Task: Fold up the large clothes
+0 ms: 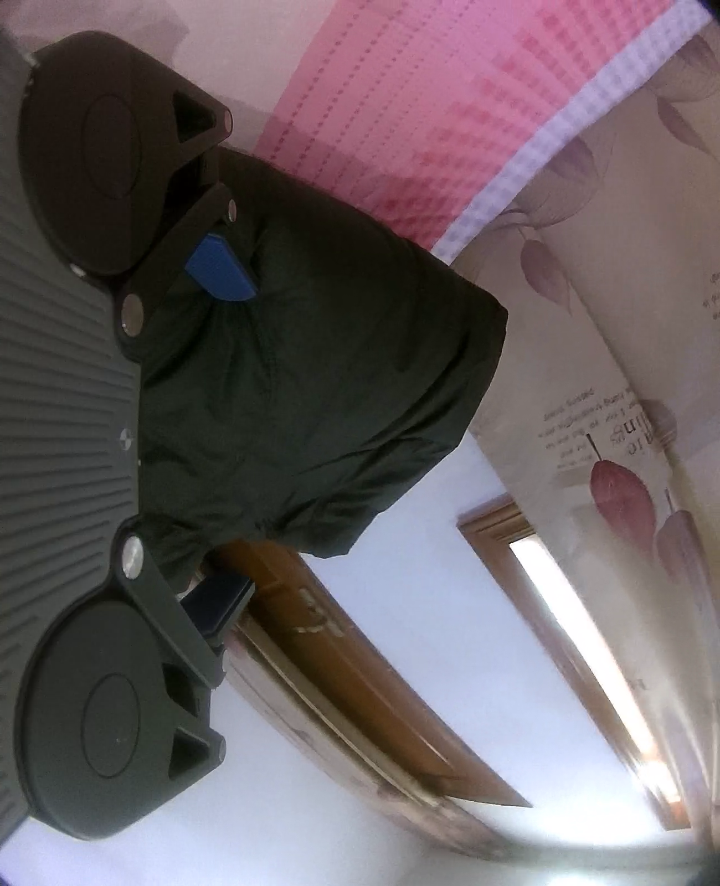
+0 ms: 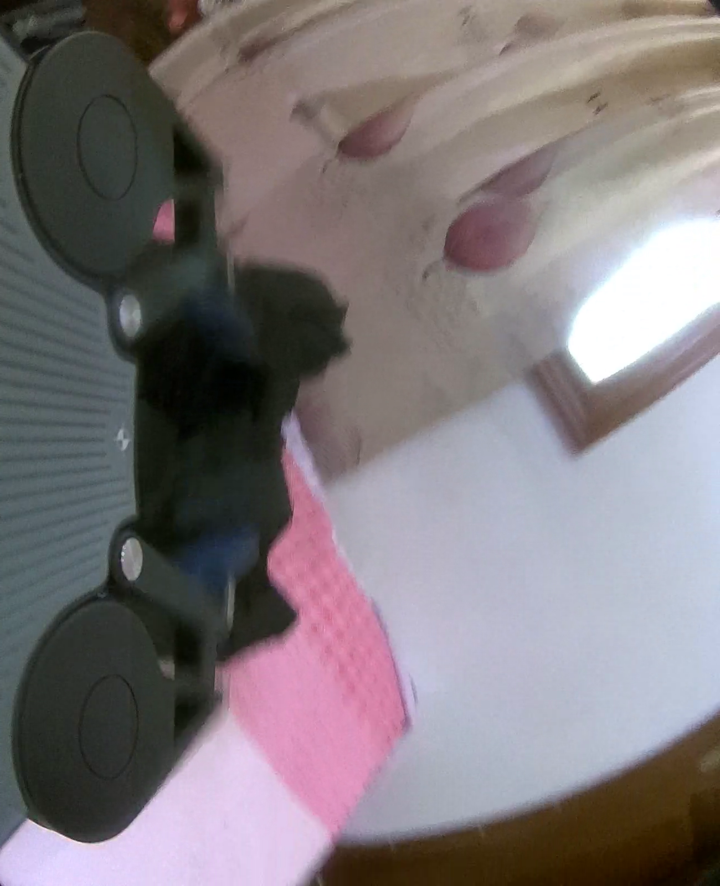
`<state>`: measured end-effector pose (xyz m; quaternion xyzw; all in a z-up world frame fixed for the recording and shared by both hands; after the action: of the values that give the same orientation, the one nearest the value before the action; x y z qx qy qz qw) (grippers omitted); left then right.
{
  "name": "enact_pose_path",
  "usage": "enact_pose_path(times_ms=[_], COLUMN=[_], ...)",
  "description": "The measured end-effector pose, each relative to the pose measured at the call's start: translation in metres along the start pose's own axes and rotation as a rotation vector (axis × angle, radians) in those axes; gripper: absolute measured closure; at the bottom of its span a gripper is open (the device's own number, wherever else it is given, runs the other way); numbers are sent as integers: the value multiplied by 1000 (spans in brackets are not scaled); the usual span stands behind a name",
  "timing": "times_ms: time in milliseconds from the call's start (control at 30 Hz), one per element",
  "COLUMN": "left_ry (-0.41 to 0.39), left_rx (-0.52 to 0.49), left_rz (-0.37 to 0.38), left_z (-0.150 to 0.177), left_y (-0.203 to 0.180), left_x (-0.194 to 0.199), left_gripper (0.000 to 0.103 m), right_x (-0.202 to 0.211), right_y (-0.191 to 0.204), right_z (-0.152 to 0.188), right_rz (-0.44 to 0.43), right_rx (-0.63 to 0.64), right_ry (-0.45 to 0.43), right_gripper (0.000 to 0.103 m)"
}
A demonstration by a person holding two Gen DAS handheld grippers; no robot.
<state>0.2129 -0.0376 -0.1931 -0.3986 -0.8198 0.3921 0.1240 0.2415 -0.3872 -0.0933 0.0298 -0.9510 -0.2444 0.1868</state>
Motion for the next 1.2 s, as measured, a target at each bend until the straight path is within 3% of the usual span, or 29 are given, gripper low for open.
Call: enact_pose_path(times_ms=[133, 233, 300, 467, 533, 667, 767, 900, 1033, 1200], left_ry=[7, 7, 12, 24, 21, 49, 21, 7, 92, 109], left_rx=[-57, -73, -81, -85, -78, -46, -7, -31, -57, -101], left_rz=[-10, -17, -17, -26, -24, -14, 21, 70, 59, 58], left_z=[5, 8, 9, 9, 8, 3, -5, -8, 8, 20], left_y=[-5, -8, -8, -7, -6, -12, -27, -47, -45, -43], left_x=[-1, -2, -2, -5, -3, -3, 0, -8, -34, -44], left_gripper=[0, 0, 0, 0, 0, 0, 0, 0, 0, 0], right_x=[-8, -38, -50, -77, -91, -101, -68, -41, -52, -33], right_y=[0, 22, 48, 122, 133, 140, 148, 109, 38, -24], right_z=[10, 20, 23, 18, 23, 18, -12, -33, -11, 6], right_rz=[-25, -38, -64, -17, -11, -64, -142, -126, -45, -70], right_rx=[-23, -45, -42, 237, 361, 499, 527, 429, 292, 61], right_ry=[93, 249, 285, 274, 268, 263, 157, 70, 118, 79], right_gripper=[11, 11, 10, 9, 64, 80, 88, 90, 91, 93])
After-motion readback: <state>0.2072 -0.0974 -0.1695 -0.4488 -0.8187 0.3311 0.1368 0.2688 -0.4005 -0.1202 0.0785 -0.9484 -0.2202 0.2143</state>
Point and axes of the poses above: each gripper's, at about its wrist camera, not at the fingertips, and x roughly against the way its jaws point, y to its left, z to its underside, the point moved 4 cm from there along -x, roughly the way its jaws point, and after that the axes turned 10 degrees about z, right-handed, at the moved point
